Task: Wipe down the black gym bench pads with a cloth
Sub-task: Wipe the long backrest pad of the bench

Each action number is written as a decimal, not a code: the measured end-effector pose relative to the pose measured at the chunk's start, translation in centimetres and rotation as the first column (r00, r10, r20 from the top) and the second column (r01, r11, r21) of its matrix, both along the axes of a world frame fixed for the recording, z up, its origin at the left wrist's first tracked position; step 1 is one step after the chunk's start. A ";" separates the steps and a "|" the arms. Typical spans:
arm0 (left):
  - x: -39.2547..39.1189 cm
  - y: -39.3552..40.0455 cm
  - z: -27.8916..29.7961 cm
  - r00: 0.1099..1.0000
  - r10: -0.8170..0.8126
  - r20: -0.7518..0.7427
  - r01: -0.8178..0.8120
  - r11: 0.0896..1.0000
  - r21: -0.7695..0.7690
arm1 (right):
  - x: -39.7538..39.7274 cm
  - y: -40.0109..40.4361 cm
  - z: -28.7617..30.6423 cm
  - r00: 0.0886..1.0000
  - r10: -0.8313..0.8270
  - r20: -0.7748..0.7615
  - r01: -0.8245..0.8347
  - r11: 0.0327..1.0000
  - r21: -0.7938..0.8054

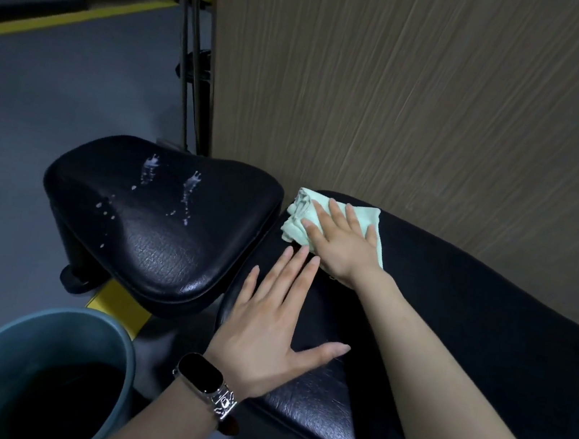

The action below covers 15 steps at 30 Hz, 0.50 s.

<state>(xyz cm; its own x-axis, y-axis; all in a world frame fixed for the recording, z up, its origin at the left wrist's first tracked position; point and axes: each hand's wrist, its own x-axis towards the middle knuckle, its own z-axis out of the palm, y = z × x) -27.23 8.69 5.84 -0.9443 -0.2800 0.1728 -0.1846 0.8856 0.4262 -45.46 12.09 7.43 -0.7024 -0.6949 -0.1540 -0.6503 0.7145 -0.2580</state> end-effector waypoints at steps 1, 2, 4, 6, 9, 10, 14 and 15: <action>0.0 -0.1 0.0 1.000 0.006 -0.006 -0.006 1.000 0.007 | -0.1 -0.2 0.1 1.000 -0.002 0.003 0.002 1.000 0.004; 0.0 -0.1 -0.1 1.000 0.012 -0.010 -0.012 1.000 0.010 | 0.0 -0.4 0.1 1.000 0.001 0.003 -0.001 1.000 0.007; 0.0 -0.1 -0.1 1.000 0.016 -0.005 -0.016 1.000 -0.001 | 0.6 0.0 0.0 1.000 0.021 -0.007 -0.021 0.999 0.026; 0.1 -0.1 0.0 1.000 0.010 0.007 -0.010 1.000 -0.023 | 1.5 0.7 -0.1 0.996 0.078 -0.044 -0.074 0.995 0.073; 0.4 -0.5 0.2 0.999 0.016 0.044 -0.014 0.999 -0.046 | 3.5 2.3 -0.1 0.989 0.137 -0.059 -0.133 0.989 0.059; 0.6 -0.8 0.2 0.998 0.025 0.059 -0.022 0.998 -0.051 | 4.2 2.9 0.0 0.988 0.146 -0.056 -0.144 0.989 0.044; 1.6 -2.7 0.2 0.993 0.028 0.118 -0.019 0.997 -0.076 | 6.7 4.7 0.0 0.988 0.155 -0.026 -0.155 0.988 0.017; 1.8 -3.3 0.2 0.991 0.026 0.128 -0.016 0.997 -0.077 | 7.4 5.1 0.0 0.988 0.155 -0.020 -0.155 0.988 0.015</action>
<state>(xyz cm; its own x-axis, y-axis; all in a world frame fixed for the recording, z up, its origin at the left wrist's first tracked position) -25.42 5.43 6.08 -0.9540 -0.2911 0.0713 -0.2529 0.9097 0.3294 -38.02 17.17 7.39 -0.5896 -0.7936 -0.1503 -0.7588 0.6080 -0.2338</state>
